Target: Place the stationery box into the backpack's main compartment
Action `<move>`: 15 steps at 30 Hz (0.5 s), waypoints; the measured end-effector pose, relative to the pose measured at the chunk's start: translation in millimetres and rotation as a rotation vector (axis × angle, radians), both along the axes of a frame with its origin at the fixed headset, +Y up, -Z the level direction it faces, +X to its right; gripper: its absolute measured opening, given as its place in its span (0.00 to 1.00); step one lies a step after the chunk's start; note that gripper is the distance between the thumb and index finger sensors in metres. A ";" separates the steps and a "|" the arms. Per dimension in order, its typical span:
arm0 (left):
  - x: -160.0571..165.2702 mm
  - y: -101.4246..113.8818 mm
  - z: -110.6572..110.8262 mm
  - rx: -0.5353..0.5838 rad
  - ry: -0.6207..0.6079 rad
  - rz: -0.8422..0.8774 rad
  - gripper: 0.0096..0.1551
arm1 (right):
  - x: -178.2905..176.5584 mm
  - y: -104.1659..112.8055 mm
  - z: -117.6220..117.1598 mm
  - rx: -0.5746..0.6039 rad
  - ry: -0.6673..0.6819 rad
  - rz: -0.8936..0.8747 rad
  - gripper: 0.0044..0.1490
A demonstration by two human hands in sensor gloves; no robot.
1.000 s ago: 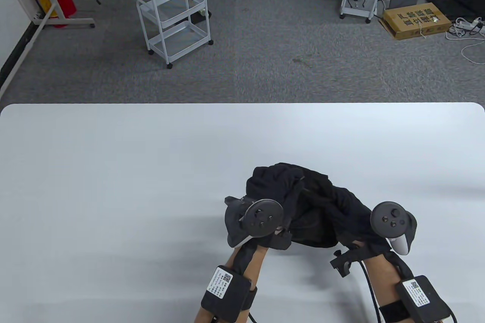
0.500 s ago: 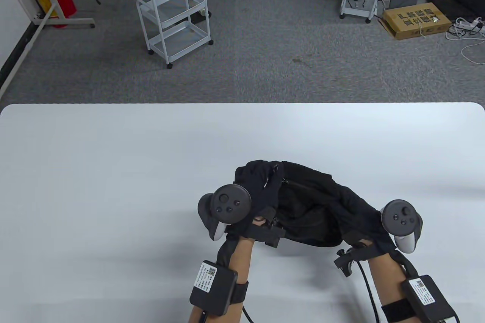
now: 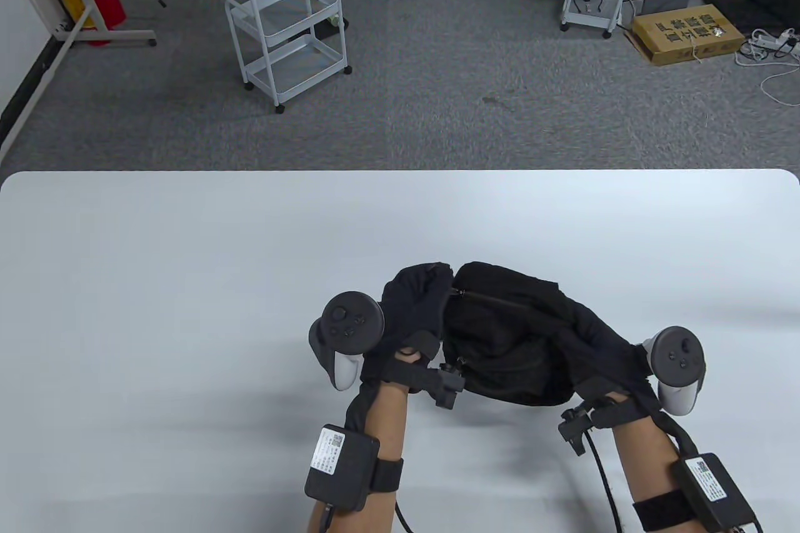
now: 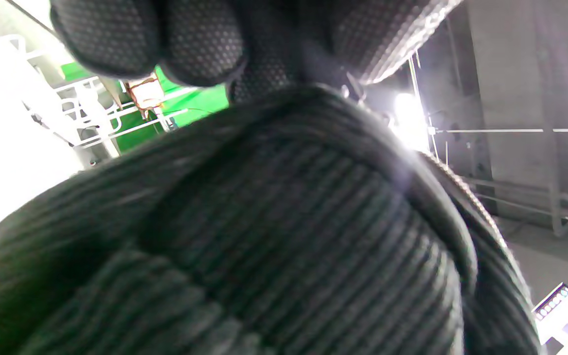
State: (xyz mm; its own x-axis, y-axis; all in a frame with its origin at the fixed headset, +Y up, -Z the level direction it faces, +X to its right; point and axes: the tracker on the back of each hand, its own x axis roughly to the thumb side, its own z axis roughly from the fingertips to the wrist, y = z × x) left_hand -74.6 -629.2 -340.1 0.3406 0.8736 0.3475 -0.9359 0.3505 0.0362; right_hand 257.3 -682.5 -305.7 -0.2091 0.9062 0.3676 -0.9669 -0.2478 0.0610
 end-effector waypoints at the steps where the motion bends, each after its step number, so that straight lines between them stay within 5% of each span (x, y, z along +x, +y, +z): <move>1: -0.4 -0.9 -0.5 -0.007 -0.003 0.007 0.21 | 0.6 0.1 -0.3 0.000 0.001 -0.006 0.30; 15: -3.2 -18.4 -11.6 -0.122 -0.057 0.003 0.21 | 7.7 4.1 0.4 -0.002 -0.008 -0.098 0.30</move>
State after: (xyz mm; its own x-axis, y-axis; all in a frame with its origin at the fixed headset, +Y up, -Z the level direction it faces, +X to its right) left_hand -77.8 -647.6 -351.7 0.3211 0.9113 0.2578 -0.9361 0.3467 -0.0597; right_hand 265.0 -678.4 -305.3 -0.1226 0.9231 0.3645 -0.9869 -0.1521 0.0532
